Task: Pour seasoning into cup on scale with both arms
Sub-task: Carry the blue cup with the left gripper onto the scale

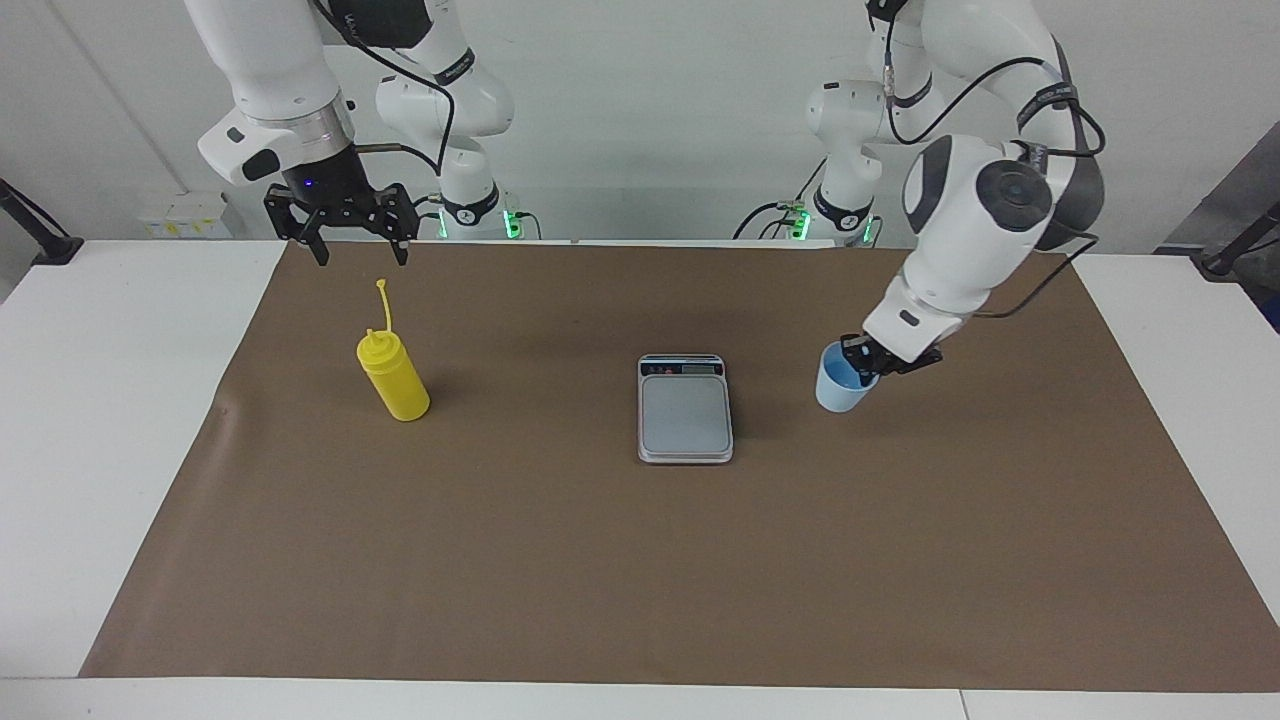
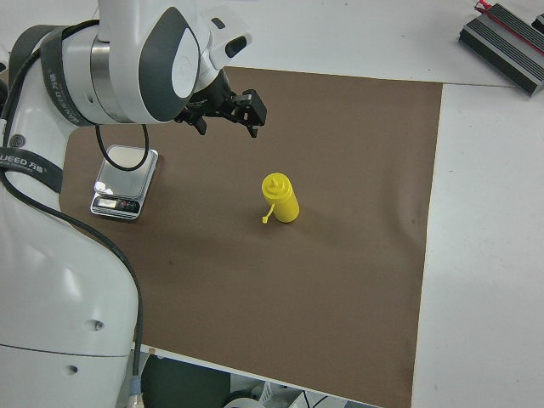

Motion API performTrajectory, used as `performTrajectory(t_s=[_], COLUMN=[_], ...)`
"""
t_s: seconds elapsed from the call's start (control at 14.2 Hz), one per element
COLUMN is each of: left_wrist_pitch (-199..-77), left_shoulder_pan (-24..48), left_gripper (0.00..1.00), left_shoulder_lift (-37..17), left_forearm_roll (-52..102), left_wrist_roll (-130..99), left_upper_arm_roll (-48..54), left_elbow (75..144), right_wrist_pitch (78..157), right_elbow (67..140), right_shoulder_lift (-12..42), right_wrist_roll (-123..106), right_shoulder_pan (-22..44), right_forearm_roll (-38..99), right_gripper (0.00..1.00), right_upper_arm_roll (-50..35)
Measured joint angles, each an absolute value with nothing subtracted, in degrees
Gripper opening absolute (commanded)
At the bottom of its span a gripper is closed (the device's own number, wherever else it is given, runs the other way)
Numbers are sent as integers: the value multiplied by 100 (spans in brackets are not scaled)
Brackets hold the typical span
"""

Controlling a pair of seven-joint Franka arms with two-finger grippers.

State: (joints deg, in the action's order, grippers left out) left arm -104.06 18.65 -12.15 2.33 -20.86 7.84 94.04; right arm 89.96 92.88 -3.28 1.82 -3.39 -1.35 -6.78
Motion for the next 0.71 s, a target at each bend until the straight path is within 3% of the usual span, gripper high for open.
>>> performTrajectory(t_s=[0.28,0.71], left_wrist_pitch=[-10857,-11342], left_shoulder_pan=[2377,2561], left_gripper=[0,0], left_shoulder_lift=[-1265,-1653], left_forearm_roll=[233,225], left_wrist_roll=[-2590,-2731], left_upper_arm_roll=[792,790], left_elbow=[9508,9569], right_wrist_pitch=[8996,8996], right_elbow=[9288,9288], right_shoulder_lift=[-328,-328], right_wrist_roll=[182,182], right_shoulder_pan=[-339,-339], right_forearm_roll=[-135,-135], right_gripper=[100,100], right_upper_arm_roll=[-678,-678])
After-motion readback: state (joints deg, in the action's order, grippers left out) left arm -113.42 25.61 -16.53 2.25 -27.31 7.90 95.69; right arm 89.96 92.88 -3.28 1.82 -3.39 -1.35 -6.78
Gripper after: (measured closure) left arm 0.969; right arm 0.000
